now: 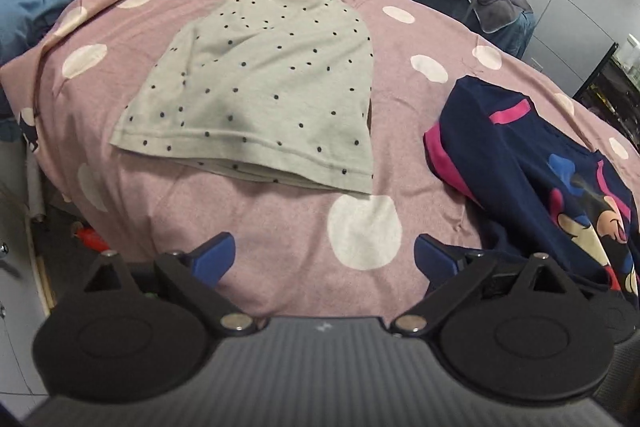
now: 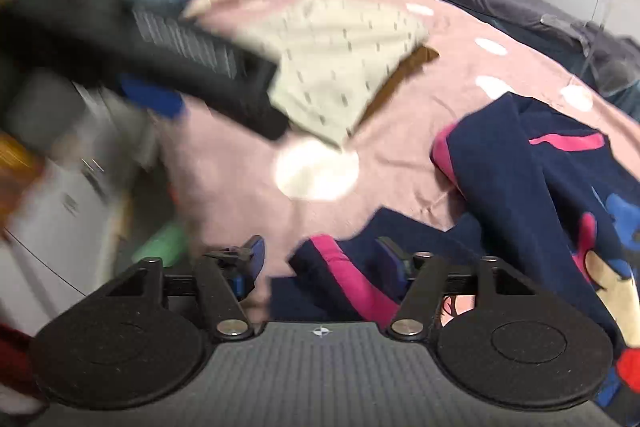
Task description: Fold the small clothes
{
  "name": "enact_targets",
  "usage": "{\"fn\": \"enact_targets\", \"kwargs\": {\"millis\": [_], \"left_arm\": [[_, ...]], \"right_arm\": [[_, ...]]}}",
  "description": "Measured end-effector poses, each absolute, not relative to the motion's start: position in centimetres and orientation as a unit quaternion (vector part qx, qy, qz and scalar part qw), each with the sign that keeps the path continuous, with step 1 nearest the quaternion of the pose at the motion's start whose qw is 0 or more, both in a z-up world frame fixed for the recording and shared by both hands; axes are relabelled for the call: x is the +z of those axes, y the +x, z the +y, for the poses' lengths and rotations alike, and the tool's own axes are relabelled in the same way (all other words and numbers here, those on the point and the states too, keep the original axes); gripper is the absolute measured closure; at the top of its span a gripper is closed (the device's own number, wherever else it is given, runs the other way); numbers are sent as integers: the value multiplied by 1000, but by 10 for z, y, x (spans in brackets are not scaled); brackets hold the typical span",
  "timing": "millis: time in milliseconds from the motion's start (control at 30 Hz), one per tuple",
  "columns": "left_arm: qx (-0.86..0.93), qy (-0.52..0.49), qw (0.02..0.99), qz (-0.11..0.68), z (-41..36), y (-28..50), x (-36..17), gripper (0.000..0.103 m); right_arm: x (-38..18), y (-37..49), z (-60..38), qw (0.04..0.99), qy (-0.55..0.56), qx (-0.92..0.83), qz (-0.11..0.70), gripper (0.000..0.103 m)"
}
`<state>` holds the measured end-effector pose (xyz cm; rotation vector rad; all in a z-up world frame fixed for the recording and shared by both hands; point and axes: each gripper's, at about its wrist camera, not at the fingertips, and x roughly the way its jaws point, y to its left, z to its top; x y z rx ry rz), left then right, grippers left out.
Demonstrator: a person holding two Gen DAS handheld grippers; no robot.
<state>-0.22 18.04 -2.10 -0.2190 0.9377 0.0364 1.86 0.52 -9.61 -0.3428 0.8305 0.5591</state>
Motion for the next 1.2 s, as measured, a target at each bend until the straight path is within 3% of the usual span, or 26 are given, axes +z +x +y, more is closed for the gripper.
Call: {"fn": "enact_targets", "kwargs": {"millis": [33, 233, 433, 500, 567, 700, 767, 800, 1067, 1133, 1200], "left_arm": [[15, -106, 886, 451, 180, -2, -21, 4], [-4, -113, 882, 457, 168, 1, -26, 3], [-64, -93, 875, 471, 127, 10, -35, 3], [-82, -85, 871, 476, 112, 12, -39, 3], [-97, -71, 867, 483, 97, 14, -44, 3], [-110, -30, 864, 490, 77, 13, -52, 3], [-103, -8, 866, 490, 74, 10, -57, 3], [-101, 0, 866, 489, 74, 9, -59, 3], [-127, 34, 854, 503, 87, -5, -69, 1], [-142, 48, 853, 500, 85, -10, -73, 1], [-158, 71, 847, 502, 78, -14, -77, 1]], "right_arm": [[-95, 18, -7, 869, -144, 261, 395, 90], [-17, -22, -121, 919, 31, 223, 324, 91], [-12, -90, -225, 928, 36, 69, 364, 90], [-30, -107, -252, 915, 64, 41, 396, 80], [-46, -118, -267, 900, 108, 30, 422, 47], [-36, -133, -278, 913, 149, 0, 381, 43], [-31, -125, -276, 917, 154, 18, 367, 29], [-29, -123, -277, 920, 153, 27, 361, 27], [-18, -109, -249, 932, 76, 72, 348, 15], [-19, -106, -241, 931, 47, 90, 350, 0], [-28, -98, -229, 922, 12, 110, 372, 0]]}}
